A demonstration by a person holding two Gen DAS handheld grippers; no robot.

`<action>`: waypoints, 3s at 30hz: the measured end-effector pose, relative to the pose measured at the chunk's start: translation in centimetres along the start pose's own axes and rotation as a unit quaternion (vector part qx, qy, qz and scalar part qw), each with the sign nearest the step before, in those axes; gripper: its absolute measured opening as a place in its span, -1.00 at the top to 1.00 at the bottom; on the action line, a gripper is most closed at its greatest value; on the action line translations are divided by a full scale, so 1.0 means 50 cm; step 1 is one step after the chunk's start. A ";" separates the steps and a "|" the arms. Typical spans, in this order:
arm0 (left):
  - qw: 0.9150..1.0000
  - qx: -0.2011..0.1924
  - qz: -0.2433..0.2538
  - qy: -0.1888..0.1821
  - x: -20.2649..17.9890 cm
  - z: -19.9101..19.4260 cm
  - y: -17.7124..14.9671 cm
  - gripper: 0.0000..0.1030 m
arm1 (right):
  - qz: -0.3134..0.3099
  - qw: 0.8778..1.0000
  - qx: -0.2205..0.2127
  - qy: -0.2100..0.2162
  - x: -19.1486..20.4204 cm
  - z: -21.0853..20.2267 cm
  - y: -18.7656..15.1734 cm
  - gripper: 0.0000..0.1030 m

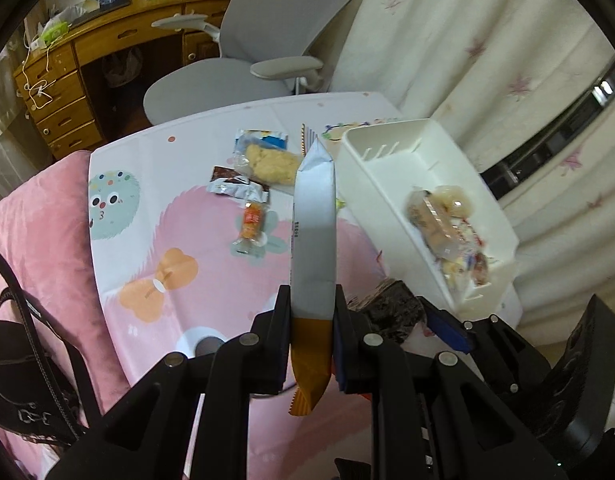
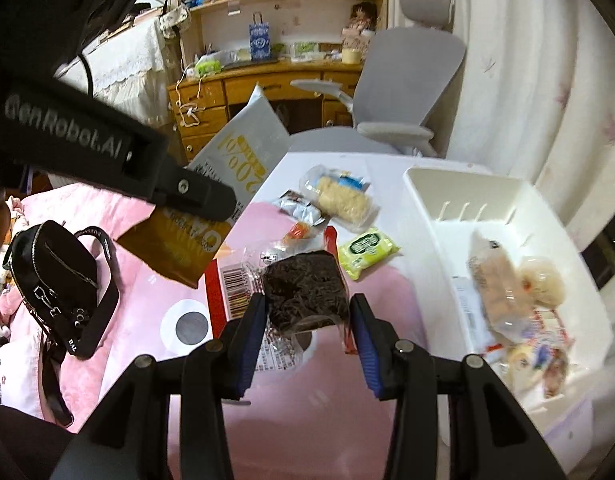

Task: Organize snacks
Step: 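Carry the stick packet and dark packet over the white tray and open both tools, then move both open tools back toward the remaining snacks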

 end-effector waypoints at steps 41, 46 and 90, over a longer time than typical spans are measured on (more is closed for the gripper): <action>0.995 -0.074 -0.046 -0.050 -0.387 -0.008 -0.047 0.70 | -0.031 0.999 -0.015 -0.012 -0.328 -0.271 -0.026 0.18; 0.993 -0.089 -0.061 -0.037 -0.438 0.022 -0.010 0.69 | -0.054 0.998 -0.015 0.006 -0.396 -0.265 -0.008 0.18; 0.973 -0.014 -0.197 0.120 -0.392 0.111 -0.029 -0.55 | -0.072 0.987 0.109 0.093 -0.515 -0.122 -0.012 -0.20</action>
Point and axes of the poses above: each gripper's, at about its wrist camera, not at the fingertips, and z roughly the way its jaws point, x to its left, y to its top, the point moved 6 cm from there along z, roughly the way its jaws point, and after that the axes turned 6 degrees about z, right-handed, at the moved point
